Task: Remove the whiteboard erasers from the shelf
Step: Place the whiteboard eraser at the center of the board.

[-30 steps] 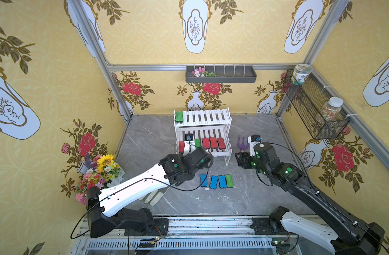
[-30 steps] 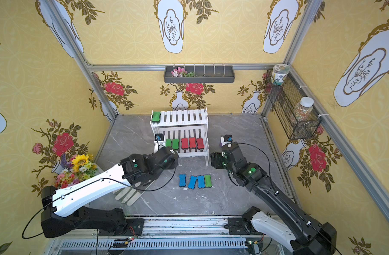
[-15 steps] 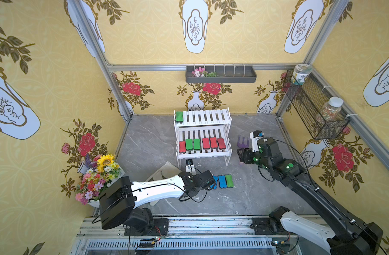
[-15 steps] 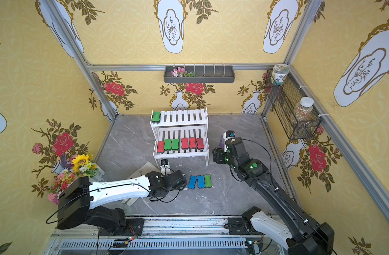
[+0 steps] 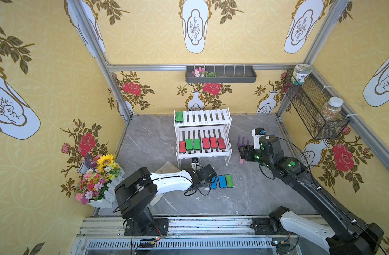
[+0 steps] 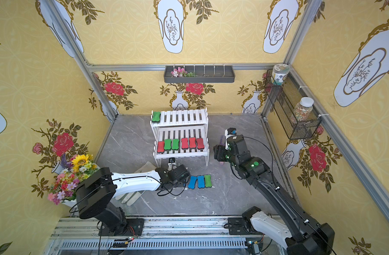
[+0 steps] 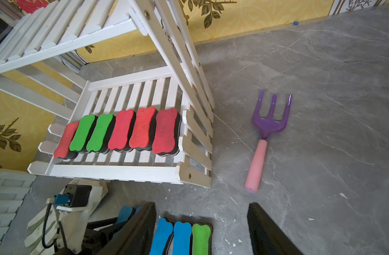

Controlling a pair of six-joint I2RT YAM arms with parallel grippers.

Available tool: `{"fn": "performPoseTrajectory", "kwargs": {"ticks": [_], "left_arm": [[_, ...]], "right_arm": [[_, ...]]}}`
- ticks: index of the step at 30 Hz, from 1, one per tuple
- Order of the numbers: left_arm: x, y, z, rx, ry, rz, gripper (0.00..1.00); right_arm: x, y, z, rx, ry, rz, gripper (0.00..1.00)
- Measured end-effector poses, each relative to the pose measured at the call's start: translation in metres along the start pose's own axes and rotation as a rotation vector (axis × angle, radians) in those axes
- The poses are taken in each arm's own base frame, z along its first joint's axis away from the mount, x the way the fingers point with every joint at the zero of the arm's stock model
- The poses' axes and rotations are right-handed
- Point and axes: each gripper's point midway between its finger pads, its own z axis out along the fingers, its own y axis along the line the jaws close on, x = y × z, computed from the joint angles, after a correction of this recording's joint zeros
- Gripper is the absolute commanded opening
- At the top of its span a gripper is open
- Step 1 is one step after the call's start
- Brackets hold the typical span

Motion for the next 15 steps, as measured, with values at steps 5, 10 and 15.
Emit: {"fn": "performPoseTrajectory", "kwargs": {"ticks": [5,10,15], "left_arm": [[0.001,0.0034,0.0024,-0.02,0.004,0.008,0.36],[0.0009,0.0078,0.0033,-0.042,-0.001,0.011,0.45],[0.0022,0.0092,0.0042,-0.049,0.003,0.014,0.56]], "right_arm": [[-0.0006,-0.0002,0.0,0.002,0.0,0.0,0.7],[0.0001,-0.0013,-0.0003,0.007,0.002,-0.001,0.7],[0.0026,-0.0035,-0.0009,0.016,0.012,-0.004,0.7]]}}
